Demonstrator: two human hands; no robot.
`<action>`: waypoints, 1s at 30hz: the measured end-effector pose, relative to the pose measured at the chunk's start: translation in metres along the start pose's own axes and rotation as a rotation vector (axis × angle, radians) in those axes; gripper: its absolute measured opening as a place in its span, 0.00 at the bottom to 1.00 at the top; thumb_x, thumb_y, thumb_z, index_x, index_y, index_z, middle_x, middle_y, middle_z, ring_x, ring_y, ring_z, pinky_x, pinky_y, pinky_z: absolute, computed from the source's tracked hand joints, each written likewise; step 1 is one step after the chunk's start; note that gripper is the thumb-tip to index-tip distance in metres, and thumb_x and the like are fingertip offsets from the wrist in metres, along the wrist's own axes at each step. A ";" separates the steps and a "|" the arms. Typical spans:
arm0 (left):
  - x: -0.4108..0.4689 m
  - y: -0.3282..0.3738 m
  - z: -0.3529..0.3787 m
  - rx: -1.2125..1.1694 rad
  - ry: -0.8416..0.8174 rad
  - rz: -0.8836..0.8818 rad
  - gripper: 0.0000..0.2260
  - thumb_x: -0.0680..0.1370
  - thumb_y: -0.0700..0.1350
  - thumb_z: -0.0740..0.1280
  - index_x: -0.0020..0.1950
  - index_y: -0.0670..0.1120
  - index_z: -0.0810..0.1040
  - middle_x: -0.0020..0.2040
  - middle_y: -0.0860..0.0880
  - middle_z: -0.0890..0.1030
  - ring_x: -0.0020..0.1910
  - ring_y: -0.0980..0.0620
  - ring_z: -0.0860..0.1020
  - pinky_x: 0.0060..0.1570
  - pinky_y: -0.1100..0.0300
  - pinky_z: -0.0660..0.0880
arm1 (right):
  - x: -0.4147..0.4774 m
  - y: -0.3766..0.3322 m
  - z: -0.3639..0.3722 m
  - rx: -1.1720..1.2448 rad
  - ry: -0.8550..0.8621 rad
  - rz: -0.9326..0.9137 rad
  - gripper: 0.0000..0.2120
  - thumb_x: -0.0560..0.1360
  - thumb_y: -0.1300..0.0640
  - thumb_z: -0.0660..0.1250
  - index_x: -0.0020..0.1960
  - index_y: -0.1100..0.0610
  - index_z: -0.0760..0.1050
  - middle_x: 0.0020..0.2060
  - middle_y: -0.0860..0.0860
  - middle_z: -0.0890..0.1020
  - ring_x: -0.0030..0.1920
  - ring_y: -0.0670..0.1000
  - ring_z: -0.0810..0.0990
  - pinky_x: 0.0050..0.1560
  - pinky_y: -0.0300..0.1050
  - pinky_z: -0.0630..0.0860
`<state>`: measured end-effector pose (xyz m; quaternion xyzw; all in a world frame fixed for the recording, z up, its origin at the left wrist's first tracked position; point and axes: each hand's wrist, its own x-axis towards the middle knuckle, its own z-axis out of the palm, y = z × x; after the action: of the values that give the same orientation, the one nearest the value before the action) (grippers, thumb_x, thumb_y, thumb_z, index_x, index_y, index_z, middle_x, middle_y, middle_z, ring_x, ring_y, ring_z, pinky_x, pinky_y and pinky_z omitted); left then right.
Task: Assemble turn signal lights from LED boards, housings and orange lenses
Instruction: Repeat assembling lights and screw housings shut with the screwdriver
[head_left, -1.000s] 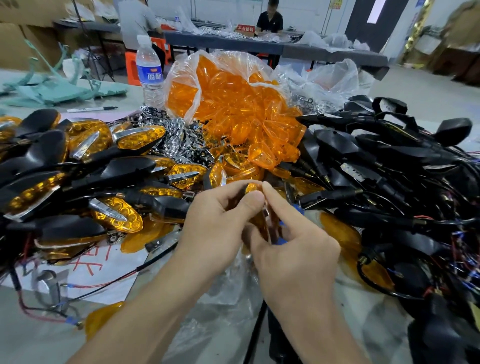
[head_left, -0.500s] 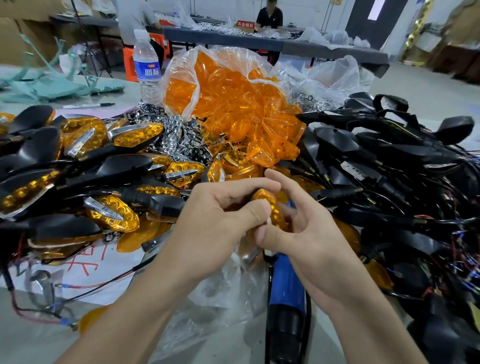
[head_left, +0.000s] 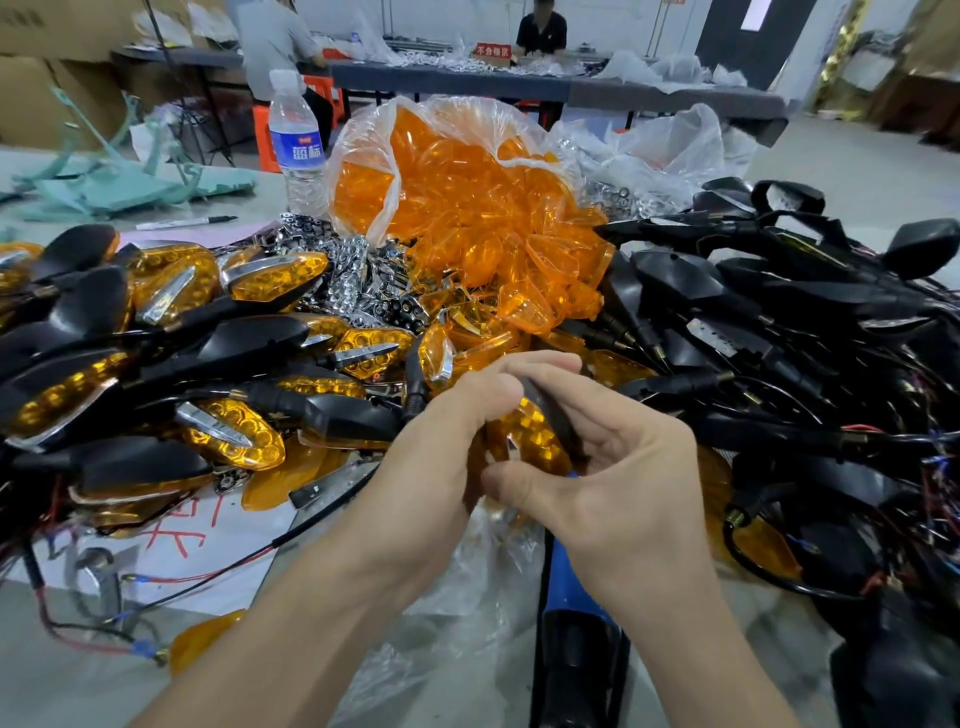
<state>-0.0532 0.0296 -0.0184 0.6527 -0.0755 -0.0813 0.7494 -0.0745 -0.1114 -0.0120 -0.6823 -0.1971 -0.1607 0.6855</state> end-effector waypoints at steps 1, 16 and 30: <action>0.003 0.001 0.002 0.029 -0.002 0.026 0.15 0.80 0.45 0.60 0.54 0.35 0.80 0.52 0.33 0.82 0.69 0.29 0.74 0.62 0.53 0.81 | 0.000 0.000 0.001 0.003 0.001 0.000 0.34 0.60 0.79 0.79 0.56 0.47 0.84 0.51 0.44 0.88 0.53 0.44 0.87 0.51 0.36 0.82; -0.002 0.004 0.010 0.062 0.039 0.281 0.22 0.72 0.55 0.59 0.59 0.57 0.86 0.58 0.52 0.86 0.62 0.53 0.82 0.64 0.43 0.79 | 0.003 0.000 0.001 0.107 -0.023 0.105 0.26 0.67 0.75 0.78 0.60 0.54 0.84 0.53 0.48 0.88 0.55 0.47 0.87 0.49 0.37 0.83; 0.012 0.002 0.009 -0.129 -0.091 0.014 0.12 0.76 0.48 0.70 0.55 0.43 0.83 0.51 0.41 0.85 0.64 0.36 0.80 0.56 0.58 0.81 | 0.002 0.000 0.000 0.237 0.005 0.119 0.17 0.72 0.63 0.74 0.61 0.55 0.84 0.55 0.54 0.88 0.58 0.54 0.86 0.57 0.44 0.81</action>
<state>-0.0435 0.0181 -0.0153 0.5980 -0.1085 -0.1103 0.7864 -0.0725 -0.1113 -0.0105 -0.6065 -0.1722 -0.0967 0.7702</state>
